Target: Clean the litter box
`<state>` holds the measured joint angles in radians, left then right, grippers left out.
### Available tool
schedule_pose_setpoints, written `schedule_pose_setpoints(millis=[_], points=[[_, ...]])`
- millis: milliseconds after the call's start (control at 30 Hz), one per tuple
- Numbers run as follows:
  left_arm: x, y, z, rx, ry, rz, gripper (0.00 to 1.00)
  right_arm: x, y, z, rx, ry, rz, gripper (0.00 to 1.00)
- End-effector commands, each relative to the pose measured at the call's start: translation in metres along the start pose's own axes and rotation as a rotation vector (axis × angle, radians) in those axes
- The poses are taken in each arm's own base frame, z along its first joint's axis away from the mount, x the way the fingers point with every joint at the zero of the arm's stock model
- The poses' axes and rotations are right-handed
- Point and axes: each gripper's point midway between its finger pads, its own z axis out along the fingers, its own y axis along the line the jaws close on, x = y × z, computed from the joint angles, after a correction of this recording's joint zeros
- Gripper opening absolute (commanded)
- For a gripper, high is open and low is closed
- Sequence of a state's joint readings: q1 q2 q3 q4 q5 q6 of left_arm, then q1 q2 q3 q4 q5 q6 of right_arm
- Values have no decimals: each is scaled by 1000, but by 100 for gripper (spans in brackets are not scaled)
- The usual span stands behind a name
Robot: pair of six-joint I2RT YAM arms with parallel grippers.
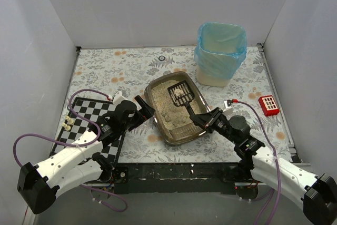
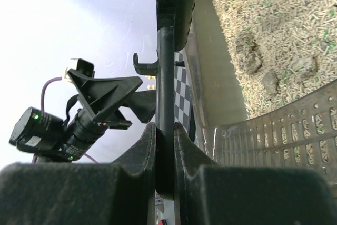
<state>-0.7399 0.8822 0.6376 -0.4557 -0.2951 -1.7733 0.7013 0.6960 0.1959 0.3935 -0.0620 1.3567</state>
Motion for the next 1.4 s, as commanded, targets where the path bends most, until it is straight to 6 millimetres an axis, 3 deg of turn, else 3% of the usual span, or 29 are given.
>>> schedule_pose_setpoints(millis=[0,67,167,200,267,300,333,367,433,467,533,567,633,667,733,800,867,900,1000,1067,1100,1200,1233,1300,1333,1367], points=[[-10,-13,-5,31,-27,4,98,-7,21,-4,-107,-44,-43,1],[-9,-18,-5,48,-18,3,98,-8,1,-2,26,-41,-8,1],[-7,-15,-4,38,-12,21,98,4,31,-7,-144,20,-55,1],[-9,-12,-3,24,-25,7,98,-5,26,-3,-113,-27,-76,1],[-8,-14,-3,32,-21,2,98,-7,-7,1,80,-26,6,1],[-7,-17,-4,44,-10,15,98,3,2,0,26,29,-17,1],[-7,-16,-4,39,-9,22,98,12,34,-4,-141,73,-60,1],[-8,-13,-3,29,-19,14,98,14,35,-5,-165,76,-49,1],[-10,-14,-2,34,-30,-1,98,-1,7,4,-22,-4,-23,1],[-8,-18,-3,50,-18,10,98,3,1,3,29,25,16,1],[-6,-20,-4,61,-5,30,98,14,29,-2,-129,87,-48,1],[-8,-17,-3,45,-17,21,98,13,33,-3,-152,76,-45,1],[-9,-15,-1,38,-29,3,98,3,13,2,-26,30,16,1],[-8,-19,-2,54,-16,11,98,7,24,-2,-51,63,3,1],[-6,-22,-3,67,-1,33,98,13,66,-12,-227,82,-94,1],[-6,-19,-2,53,-9,21,98,-3,71,-11,-177,3,-141,1],[-7,-24,-2,73,-7,18,98,-16,39,-8,5,-63,-107,1],[-6,-28,-2,91,-1,17,98,-12,30,-9,21,-50,-101,1],[-3,-32,1,115,10,13,98,3,46,-12,-178,5,-65,1],[0,-37,5,134,16,3,98,0,18,-3,-78,-13,-13,1],[1,-40,6,144,27,8,98,6,13,-1,-46,23,9,1],[6,-35,10,107,50,30,98,19,44,-5,-197,107,-62,1],[5,-31,11,86,45,22,98,15,43,-3,-181,85,-74,1],[6,-30,11,83,43,14,98,1,14,5,-8,15,-64,1],[6,-32,10,94,49,21,98,6,15,3,2,46,-52,1],[6,-32,8,101,49,27,98,16,31,-1,-81,98,-84,1]])
